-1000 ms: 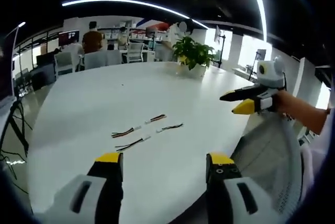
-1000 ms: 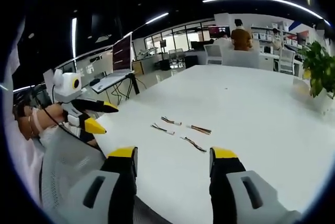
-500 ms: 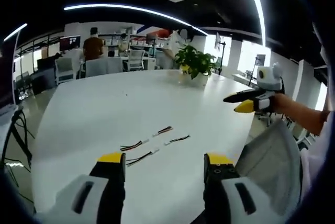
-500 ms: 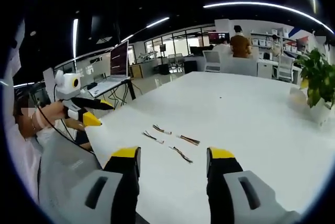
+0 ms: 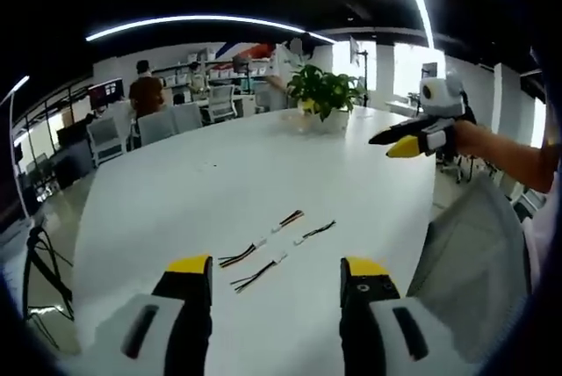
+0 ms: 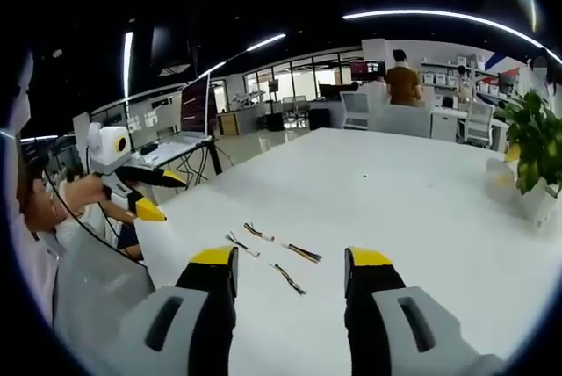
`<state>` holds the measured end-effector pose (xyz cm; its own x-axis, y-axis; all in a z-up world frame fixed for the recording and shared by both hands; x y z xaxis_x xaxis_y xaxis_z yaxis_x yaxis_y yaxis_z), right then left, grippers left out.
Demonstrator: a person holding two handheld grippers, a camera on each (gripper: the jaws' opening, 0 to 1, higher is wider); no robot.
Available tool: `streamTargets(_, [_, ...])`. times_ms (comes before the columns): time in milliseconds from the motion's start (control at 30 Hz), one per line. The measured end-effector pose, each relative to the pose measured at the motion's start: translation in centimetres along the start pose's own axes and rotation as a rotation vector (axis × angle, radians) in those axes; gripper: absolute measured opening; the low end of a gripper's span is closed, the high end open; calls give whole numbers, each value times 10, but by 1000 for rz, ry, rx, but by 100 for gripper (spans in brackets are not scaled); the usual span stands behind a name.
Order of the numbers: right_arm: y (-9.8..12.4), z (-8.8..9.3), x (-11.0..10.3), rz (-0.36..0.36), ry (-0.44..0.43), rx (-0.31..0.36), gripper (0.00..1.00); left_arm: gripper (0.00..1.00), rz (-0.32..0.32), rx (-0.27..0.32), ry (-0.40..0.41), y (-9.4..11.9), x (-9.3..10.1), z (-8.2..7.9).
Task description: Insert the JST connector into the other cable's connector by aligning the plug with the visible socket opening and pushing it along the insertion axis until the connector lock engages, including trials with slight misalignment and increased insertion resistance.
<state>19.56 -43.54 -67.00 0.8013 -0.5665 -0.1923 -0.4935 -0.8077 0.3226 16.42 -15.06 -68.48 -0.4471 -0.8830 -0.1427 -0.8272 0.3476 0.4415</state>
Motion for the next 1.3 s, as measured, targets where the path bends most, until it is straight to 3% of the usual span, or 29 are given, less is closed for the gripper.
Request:
streamTargets(367, [-12, -13, 7, -51, 6, 26, 45, 55, 16, 26, -2, -17, -8, -11])
streamTargets(600, [-18, -18, 16, -49, 38, 4, 44, 54, 21, 43, 10, -23, -12, -15])
streamTargets(1300, [-46, -21, 27, -99, 65, -8, 42, 51, 44, 37, 5, -43, -15, -11])
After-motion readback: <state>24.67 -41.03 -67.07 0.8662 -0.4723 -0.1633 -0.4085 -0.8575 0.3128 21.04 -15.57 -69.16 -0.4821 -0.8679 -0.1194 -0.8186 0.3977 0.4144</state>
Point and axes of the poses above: the point that each gripper's makers call its tool centre point, and the gripper's own axes: y roughly backward along the fingers, x roughly to its right, z roughly out of its underside, the point moved 6 cm from there along y, roughly backward along the fingers, and after that the axes turned 11 degrees about -z, right-handed, at the moved point
